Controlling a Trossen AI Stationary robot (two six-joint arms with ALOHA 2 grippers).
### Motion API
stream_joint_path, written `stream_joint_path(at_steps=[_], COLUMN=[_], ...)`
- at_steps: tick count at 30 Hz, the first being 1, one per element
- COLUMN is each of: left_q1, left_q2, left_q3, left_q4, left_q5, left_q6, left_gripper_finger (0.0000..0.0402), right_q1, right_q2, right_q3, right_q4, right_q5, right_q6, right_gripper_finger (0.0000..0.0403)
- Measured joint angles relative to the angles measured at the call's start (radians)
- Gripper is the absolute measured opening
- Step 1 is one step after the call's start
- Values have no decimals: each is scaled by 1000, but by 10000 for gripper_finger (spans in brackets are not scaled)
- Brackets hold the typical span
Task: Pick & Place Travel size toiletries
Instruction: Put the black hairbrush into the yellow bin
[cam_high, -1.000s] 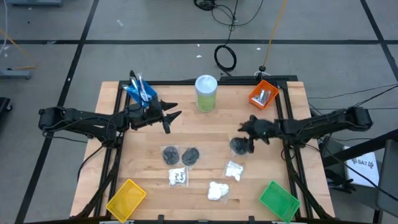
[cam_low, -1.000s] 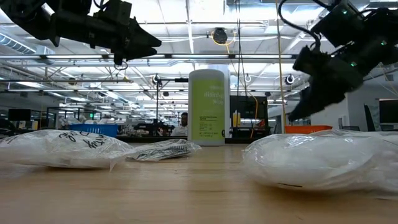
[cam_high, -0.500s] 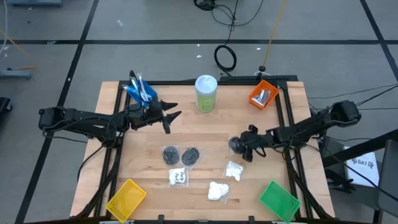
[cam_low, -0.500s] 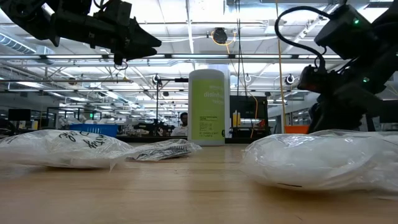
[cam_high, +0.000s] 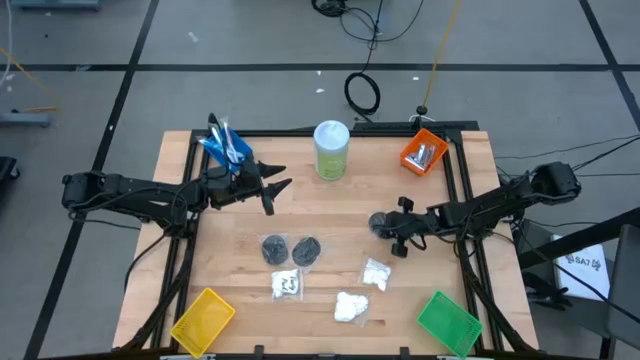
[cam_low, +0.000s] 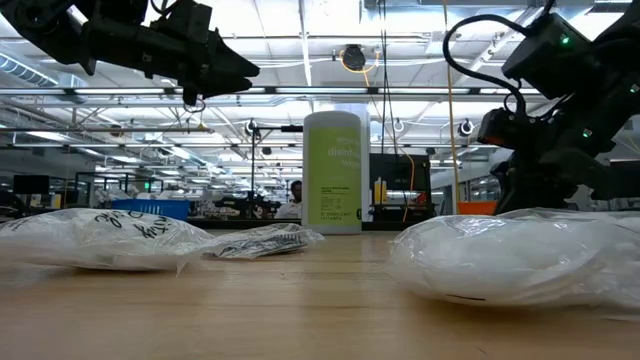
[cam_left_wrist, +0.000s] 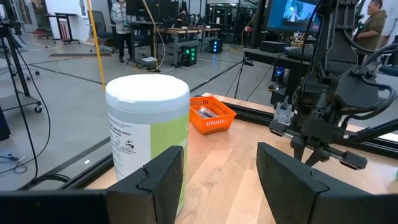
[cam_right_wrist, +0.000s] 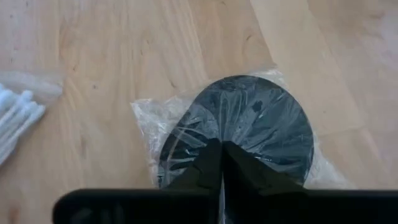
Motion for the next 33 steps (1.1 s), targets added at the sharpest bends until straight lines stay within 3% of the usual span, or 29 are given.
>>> stream_joint_path(at_steps=[6, 16, 24, 29, 33], left_q1=[0, 0, -2, -32, -88], left_q2=[0, 0, 0, 0, 9], left_q3=[0, 0, 0, 0, 0], left_q4=[0, -10, -9, 0, 16], left_q5=[0, 0, 10, 157, 206], left_q6=[-1, -1, -9, 79, 206], left_gripper_finger=[200, 200, 200, 200, 200], right_q1=[2, 82, 118, 82, 65], right_q2=[-71, -211, -199, -173, -139], right_q3=[22, 45, 46, 45, 45], right_q4=[-12, 255, 523, 659, 776], right_q5=[1, -30, -42, -184, -309], right_q6=[-66, -234, -364, -363, -331], right_gripper_finger=[1, 0, 0, 0, 0])
